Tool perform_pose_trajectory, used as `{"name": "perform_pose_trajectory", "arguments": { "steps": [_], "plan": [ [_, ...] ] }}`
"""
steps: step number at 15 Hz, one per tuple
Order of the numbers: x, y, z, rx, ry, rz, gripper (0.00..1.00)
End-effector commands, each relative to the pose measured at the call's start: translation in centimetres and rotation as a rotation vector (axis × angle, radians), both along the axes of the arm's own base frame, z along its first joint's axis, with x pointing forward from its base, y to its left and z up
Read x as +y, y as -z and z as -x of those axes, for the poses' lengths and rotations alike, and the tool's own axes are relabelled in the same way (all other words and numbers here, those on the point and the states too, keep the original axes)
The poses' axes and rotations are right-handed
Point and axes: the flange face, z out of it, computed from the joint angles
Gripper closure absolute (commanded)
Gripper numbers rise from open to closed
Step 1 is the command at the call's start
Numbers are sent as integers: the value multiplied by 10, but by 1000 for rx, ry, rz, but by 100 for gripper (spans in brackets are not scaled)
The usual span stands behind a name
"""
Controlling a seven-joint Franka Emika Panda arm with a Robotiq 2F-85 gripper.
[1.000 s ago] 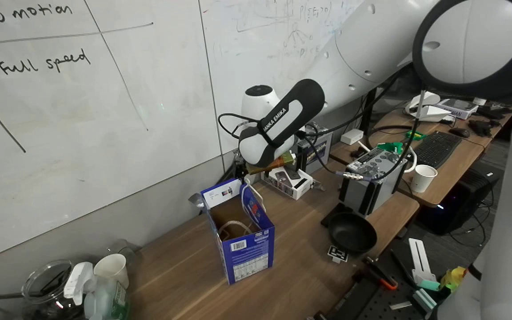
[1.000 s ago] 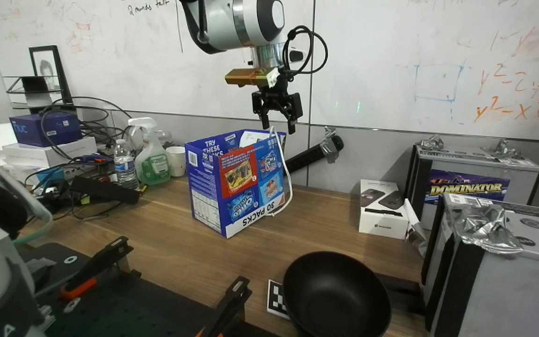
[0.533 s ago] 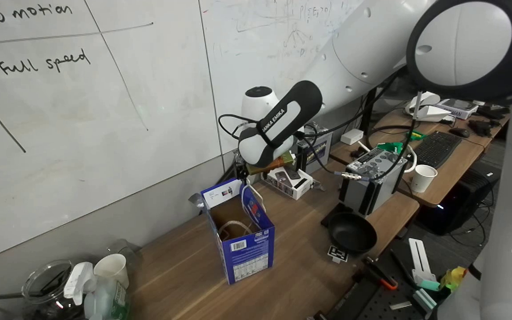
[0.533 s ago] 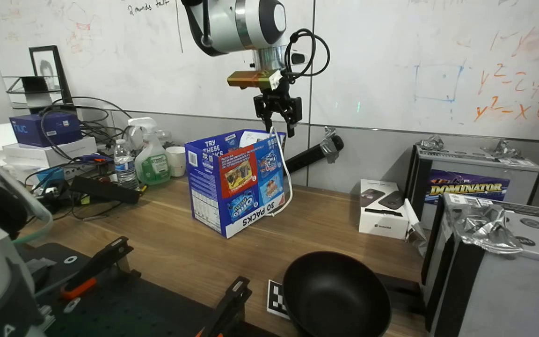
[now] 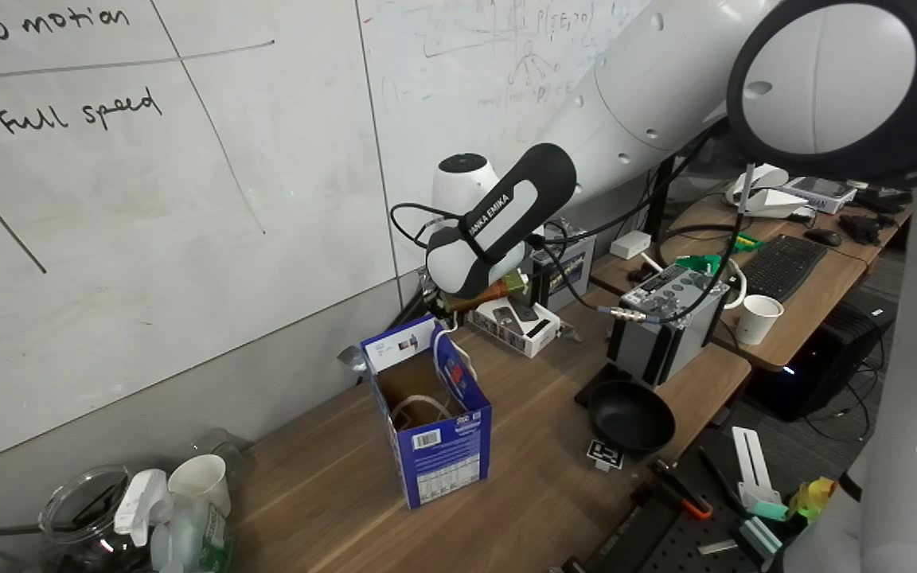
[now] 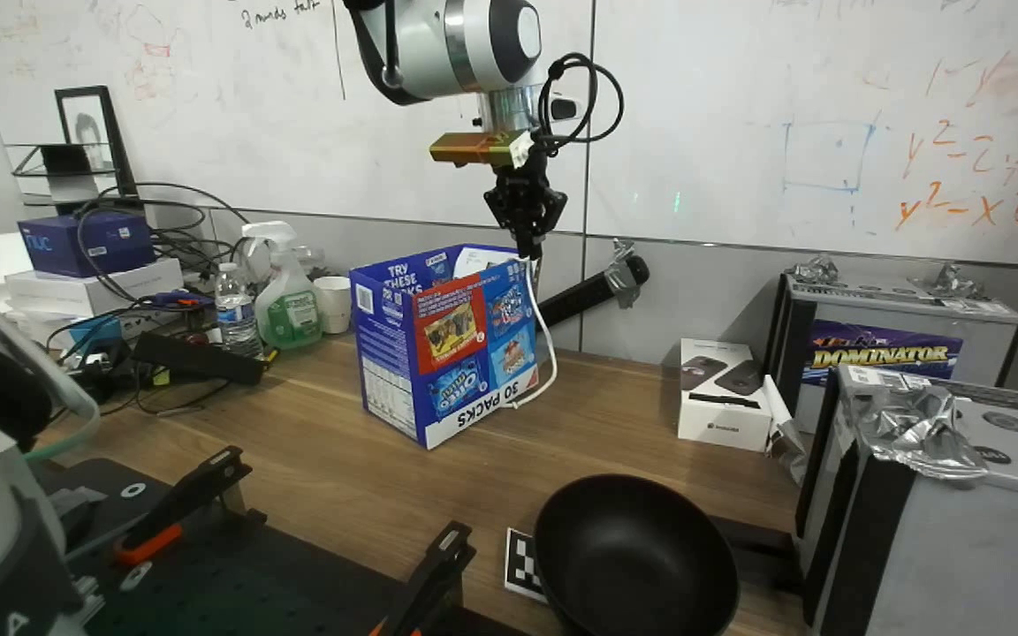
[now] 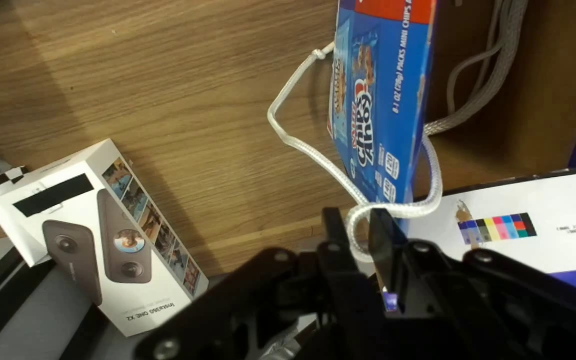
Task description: Pick up the ropes and put them into the blue box.
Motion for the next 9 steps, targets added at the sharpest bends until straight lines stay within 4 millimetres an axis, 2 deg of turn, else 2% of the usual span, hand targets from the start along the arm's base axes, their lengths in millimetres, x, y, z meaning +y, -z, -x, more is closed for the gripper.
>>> {"name": "perform_pose_trajectory", "arguments": {
  "steps": [1, 9],
  "plan": [
    [-2, -5, -5, -16, -9, -10, 100],
    [0, -8, -5, -19, -11, -10, 99]
  ]
}}
